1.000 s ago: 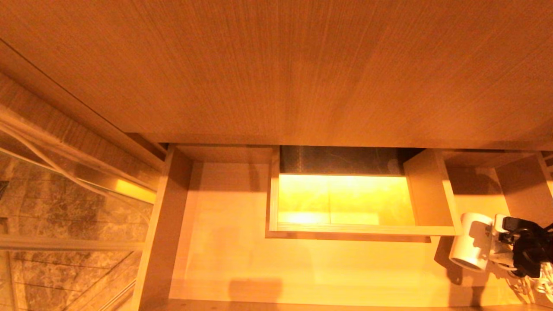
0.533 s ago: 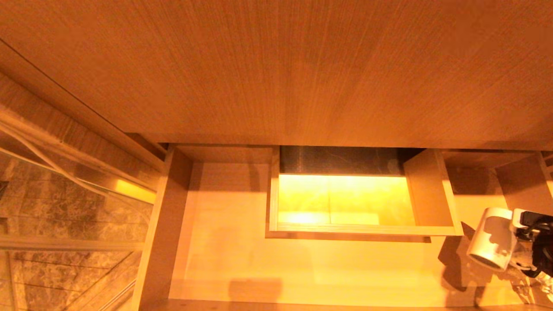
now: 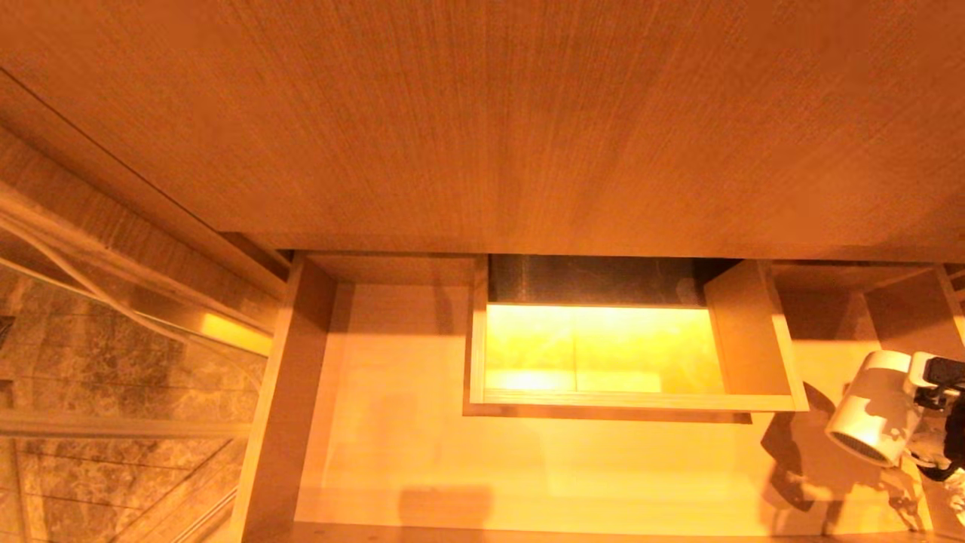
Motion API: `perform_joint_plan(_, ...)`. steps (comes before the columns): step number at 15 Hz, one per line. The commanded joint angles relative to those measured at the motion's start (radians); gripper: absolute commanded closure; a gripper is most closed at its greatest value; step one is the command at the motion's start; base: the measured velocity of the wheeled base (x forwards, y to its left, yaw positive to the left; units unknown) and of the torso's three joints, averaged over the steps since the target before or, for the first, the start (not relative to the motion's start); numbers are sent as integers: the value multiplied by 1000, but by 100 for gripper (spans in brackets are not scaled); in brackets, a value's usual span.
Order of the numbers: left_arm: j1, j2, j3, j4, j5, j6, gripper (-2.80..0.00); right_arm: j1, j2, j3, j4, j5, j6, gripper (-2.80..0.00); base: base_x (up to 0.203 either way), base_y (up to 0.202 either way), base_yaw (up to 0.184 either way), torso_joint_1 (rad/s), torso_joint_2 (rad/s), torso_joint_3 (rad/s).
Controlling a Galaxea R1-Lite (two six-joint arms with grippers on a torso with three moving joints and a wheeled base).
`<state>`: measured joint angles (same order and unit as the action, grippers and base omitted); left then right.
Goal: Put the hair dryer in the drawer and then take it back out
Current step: Take the hairdryer out
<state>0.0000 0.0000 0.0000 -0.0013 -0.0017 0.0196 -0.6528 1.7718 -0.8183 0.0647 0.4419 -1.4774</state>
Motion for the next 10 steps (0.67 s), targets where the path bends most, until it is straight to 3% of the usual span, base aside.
perform_joint_plan(1,0,0,2,0,0,0,0,0,-27,0,0,2,-4,0,0,0,0,0,0,0)
perform_joint_plan(10,0,0,2,0,0,0,0,1,-187,-12,50,0,100,0,0,0,0,0,0,0)
